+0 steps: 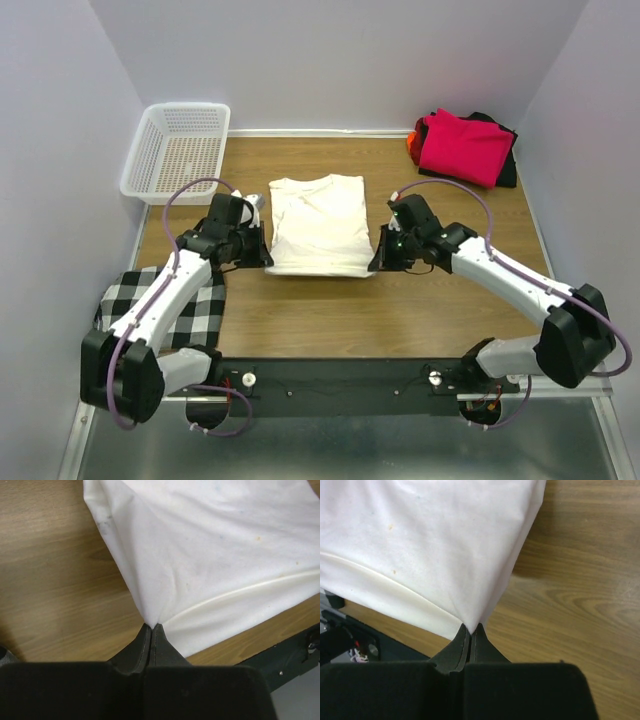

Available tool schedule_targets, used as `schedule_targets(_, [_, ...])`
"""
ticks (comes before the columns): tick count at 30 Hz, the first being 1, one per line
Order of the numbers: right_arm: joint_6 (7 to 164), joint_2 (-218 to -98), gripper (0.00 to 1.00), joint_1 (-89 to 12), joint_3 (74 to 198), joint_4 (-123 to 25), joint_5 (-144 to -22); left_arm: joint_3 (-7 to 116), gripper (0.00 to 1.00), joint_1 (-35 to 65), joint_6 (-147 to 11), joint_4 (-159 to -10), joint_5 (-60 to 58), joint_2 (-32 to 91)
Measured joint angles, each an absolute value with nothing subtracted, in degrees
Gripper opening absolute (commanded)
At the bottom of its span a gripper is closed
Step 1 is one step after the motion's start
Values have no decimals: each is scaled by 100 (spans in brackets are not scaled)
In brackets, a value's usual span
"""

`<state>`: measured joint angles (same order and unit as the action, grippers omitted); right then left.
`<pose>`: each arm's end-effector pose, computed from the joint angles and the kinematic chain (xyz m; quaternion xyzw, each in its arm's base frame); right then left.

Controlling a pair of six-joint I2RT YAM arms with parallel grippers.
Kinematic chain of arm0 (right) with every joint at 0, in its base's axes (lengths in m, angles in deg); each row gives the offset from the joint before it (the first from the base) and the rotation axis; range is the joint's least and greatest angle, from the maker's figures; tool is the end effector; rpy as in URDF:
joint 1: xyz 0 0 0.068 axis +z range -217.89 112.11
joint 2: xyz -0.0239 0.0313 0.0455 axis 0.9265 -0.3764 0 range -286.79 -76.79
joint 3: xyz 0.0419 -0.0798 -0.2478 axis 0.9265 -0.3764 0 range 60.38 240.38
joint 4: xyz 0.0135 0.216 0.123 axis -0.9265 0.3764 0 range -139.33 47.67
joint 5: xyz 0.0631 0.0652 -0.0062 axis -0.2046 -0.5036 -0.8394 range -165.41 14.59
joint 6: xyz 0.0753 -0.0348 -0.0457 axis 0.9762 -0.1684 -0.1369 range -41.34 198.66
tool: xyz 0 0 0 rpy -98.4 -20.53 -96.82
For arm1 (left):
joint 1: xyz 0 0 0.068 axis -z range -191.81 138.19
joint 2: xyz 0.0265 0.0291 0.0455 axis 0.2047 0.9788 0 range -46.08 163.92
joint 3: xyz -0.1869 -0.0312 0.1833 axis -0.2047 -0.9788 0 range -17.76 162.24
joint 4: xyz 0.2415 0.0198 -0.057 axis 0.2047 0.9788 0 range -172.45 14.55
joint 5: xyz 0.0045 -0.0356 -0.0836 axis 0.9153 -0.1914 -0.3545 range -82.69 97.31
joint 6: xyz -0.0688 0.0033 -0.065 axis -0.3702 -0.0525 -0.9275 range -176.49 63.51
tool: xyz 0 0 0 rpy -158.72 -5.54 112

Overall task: Fold and stack the t-shirts
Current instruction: Fold the long partially folded tshirt into a neat square

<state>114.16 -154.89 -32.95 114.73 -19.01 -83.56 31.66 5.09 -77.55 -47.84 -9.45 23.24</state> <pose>0.2364 0.1799 0.1957 -0.0172 0.9490 0.2326 0.2123 0.2405 -0.0988 0.2022 0.0102 0.9432 -0.2293 0.2401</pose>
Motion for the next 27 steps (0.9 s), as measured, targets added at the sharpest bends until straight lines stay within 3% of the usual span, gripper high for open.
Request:
schedule_targets(14, [11331,-14989,1,-3265,12386,-834,-8288,4004,0,538,-7958,-3836,-800,1671])
schedule_targets(27, [10656,-16692,1,-3293,13612,-1103,-6904,4849,0,558,-8024,-4631,-5,3474])
